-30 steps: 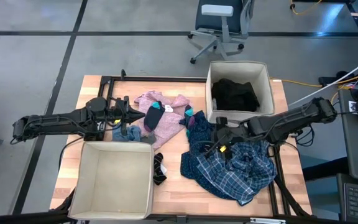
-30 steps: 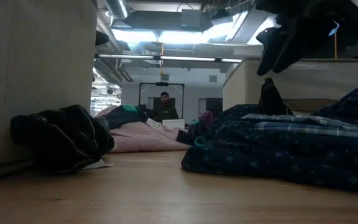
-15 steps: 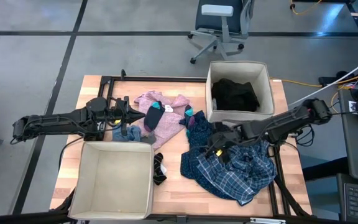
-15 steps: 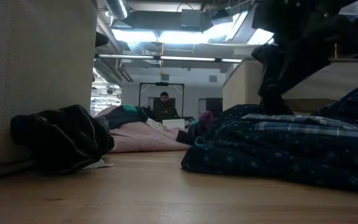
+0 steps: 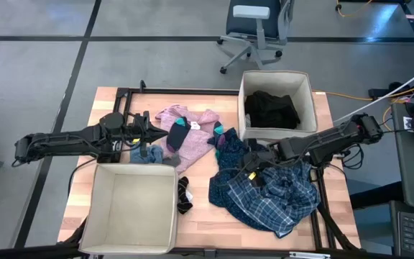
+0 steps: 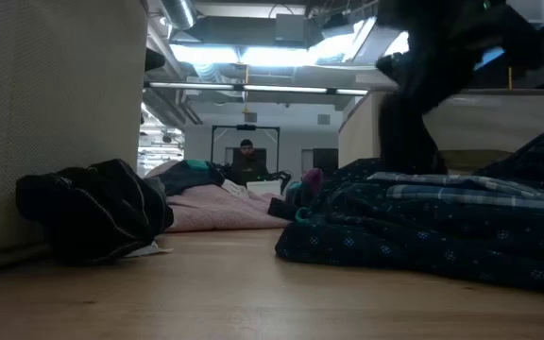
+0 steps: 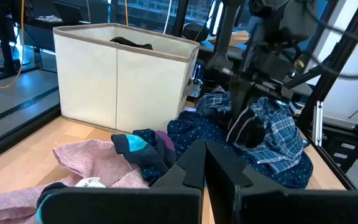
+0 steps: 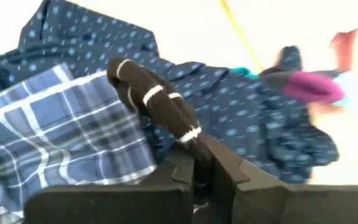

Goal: Sort clothes
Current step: Put the black striped sock into the top white laundry organizer

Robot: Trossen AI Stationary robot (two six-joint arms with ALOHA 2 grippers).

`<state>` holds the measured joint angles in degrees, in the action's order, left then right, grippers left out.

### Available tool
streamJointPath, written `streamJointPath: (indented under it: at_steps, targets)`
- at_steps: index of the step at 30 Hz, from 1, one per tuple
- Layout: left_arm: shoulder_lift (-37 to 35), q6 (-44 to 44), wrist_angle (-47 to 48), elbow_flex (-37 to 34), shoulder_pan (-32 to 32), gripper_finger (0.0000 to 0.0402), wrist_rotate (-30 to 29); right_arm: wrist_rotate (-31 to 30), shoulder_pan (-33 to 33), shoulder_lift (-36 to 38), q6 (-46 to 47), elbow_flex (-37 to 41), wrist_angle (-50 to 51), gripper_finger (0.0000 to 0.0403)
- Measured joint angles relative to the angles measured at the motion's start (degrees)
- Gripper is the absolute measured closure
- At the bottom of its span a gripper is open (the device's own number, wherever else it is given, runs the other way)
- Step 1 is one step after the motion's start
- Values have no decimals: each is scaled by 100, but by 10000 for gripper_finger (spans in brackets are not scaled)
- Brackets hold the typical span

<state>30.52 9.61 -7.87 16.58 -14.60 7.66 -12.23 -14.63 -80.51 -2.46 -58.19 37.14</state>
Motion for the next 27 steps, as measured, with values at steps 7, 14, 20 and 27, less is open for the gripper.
streamJointPath:
  at_steps: [7,14,20,27]
  targets:
    - [0,2,3,0,-1,400,0,-838,0,341,-89,-832,904,386]
    - [-4,0,-5,0,-1,400,0,-2323,13,866,-127,-1513,1435,394]
    - [-4,0,-5,0,-1,400,0,-3673,346,1325,135,-1607,1455,386]
    - [-4,6,-11,0,-1,400,0,-3819,1470,1467,799,-1605,1967,378]
